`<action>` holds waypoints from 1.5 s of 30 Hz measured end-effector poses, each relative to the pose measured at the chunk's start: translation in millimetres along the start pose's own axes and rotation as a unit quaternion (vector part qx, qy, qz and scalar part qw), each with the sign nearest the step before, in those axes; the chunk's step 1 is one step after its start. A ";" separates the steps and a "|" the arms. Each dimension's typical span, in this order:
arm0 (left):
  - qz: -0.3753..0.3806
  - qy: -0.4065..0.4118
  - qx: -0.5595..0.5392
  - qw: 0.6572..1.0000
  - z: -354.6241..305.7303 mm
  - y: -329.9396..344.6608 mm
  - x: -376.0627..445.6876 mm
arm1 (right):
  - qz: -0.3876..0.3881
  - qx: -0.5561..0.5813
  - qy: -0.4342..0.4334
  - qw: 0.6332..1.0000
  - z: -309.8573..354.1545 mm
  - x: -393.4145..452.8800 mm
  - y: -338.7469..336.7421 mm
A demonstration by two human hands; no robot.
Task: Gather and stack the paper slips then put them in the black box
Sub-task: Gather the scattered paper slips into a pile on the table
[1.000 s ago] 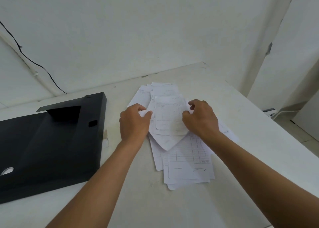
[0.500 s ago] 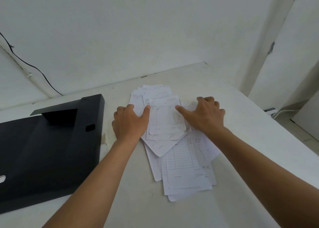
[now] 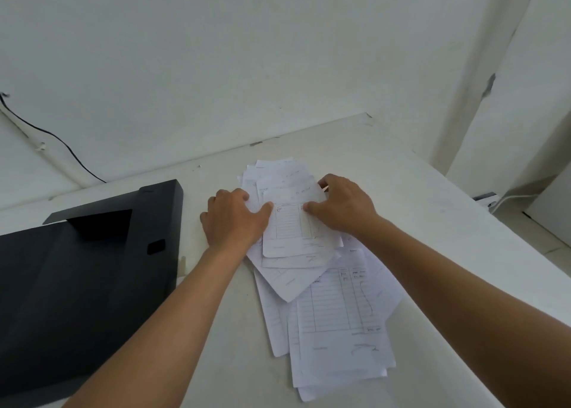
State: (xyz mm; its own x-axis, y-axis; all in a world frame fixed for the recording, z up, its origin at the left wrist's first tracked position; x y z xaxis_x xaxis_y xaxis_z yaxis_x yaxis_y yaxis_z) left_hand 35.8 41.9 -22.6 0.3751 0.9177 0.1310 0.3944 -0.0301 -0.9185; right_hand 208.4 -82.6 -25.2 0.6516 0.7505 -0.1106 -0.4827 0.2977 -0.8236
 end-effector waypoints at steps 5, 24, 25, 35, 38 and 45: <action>-0.024 0.030 -0.030 0.999 -10.9 3.0 28.5 | -0.104 -0.078 -0.094 0.987 8.7 -36.6 -9.4; 0.099 0.136 -0.037 0.985 -26.0 21.2 77.7 | -0.108 -0.141 -0.106 0.978 -6.9 -54.9 17.4; 0.091 0.142 -0.049 0.984 -28.5 21.2 74.1 | -0.114 -0.140 -0.102 0.978 -7.1 -53.3 18.5; 0.050 -0.042 -0.018 0.998 1.7 -9.5 5.0 | -0.118 -0.139 0.039 0.982 -20.6 -37.0 -11.5; 0.068 -0.027 -0.042 0.996 -5.8 -3.2 -28.9 | -0.079 -0.114 0.038 0.990 -9.7 -38.7 -5.9; 0.036 -0.045 -0.165 0.985 -14.2 -10.9 -53.0 | -0.010 -0.008 0.087 0.996 -4.9 -36.1 -13.7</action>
State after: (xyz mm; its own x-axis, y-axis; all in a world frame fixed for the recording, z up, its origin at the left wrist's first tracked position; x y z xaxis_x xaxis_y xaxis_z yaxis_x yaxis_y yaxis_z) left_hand 23.6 -12.1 -14.2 0.3423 0.9393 0.0239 0.6257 -0.2089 -0.7516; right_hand 194.4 -116.6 -12.6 0.7537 0.6298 -0.1879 -0.4596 0.3006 -0.8357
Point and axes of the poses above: each hand's wrist, its own x-axis towards the middle knuckle, its own y-axis out of the palm, z = x × y, the point moved 5 cm from there along x, towards the middle knuckle
